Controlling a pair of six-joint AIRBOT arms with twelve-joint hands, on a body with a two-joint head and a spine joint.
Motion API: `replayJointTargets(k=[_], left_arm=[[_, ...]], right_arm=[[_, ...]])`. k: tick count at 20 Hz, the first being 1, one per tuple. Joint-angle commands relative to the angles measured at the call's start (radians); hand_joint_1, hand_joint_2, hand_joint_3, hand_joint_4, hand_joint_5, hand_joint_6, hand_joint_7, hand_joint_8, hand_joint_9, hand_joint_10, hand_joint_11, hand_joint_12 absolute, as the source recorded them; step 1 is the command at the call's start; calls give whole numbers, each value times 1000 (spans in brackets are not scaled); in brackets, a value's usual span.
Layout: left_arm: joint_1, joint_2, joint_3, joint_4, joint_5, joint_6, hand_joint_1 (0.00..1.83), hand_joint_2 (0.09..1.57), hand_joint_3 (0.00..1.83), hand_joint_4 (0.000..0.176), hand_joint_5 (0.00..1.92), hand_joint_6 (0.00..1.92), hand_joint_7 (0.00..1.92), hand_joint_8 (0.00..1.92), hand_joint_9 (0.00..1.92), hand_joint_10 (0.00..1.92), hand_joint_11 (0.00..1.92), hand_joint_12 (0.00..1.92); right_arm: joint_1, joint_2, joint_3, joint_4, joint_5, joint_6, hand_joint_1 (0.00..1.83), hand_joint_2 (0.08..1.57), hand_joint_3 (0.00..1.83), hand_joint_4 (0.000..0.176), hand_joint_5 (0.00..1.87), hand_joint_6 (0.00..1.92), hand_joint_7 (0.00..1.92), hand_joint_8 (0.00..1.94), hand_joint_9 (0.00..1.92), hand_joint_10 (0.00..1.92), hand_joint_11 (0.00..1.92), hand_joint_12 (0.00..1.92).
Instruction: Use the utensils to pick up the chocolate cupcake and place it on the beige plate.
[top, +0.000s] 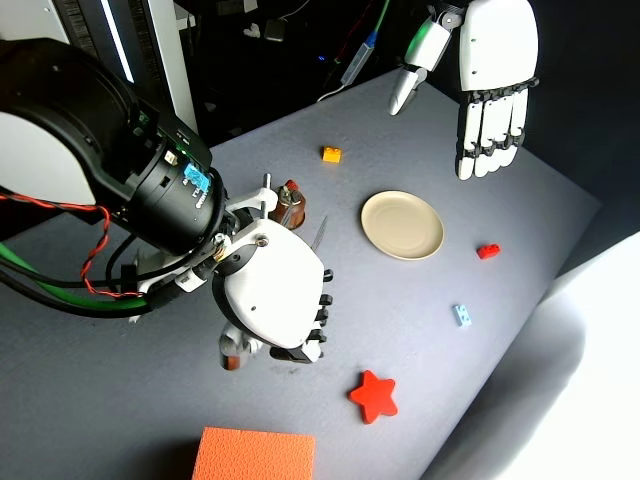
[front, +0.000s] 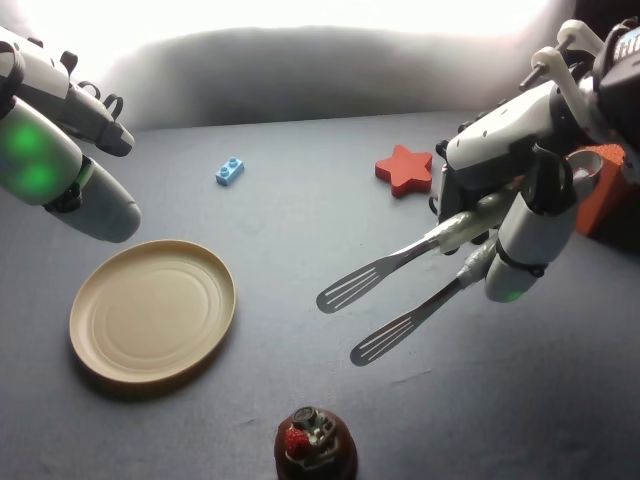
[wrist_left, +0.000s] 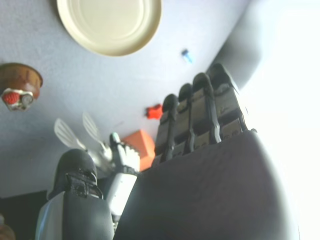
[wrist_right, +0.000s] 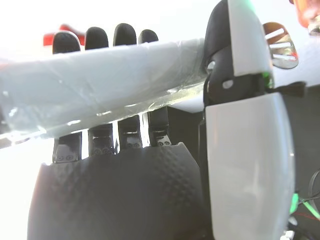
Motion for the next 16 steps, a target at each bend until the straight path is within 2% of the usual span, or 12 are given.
replayJointTargets(k=[1,4,6,8,12,16], left_arm=[[-11,9,-2,27,-54,2,151,1110,3,0,107,3,89,6,102,6,0,259],[-11,9,-1,27,-54,2,188,1107,0,0,87,0,105,5,96,2,0,279],[-11,9,-1,27,-54,2,216,1103,0,0,91,1,102,2,92,1,0,253],[-11,9,-1,27,-54,2,219,1100,0,0,82,0,76,0,77,0,0,227],[-11,9,0,27,-54,2,182,1110,1,0,58,0,49,0,49,0,0,124],[-11,9,0,27,-54,2,167,1103,0,0,73,2,71,3,67,3,0,195]], right_arm=[[8,11,-12,-47,82,15,930,1057,0,0,836,31,613,888,534,1091,474,1425],[4,39,-77,-95,120,31,944,1053,0,0,839,29,669,822,591,1036,486,1371],[7,55,-114,-96,125,42,942,1048,1,0,849,40,604,968,542,1128,490,1345],[15,70,-149,-96,138,58,924,1065,1,0,818,34,577,992,531,1113,487,1402],[27,71,-179,-97,129,60,901,1093,0,0,800,49,543,1005,532,1111,491,1374],[24,57,-195,-97,122,60,904,1080,0,0,752,119,567,923,561,1064,494,1324]])
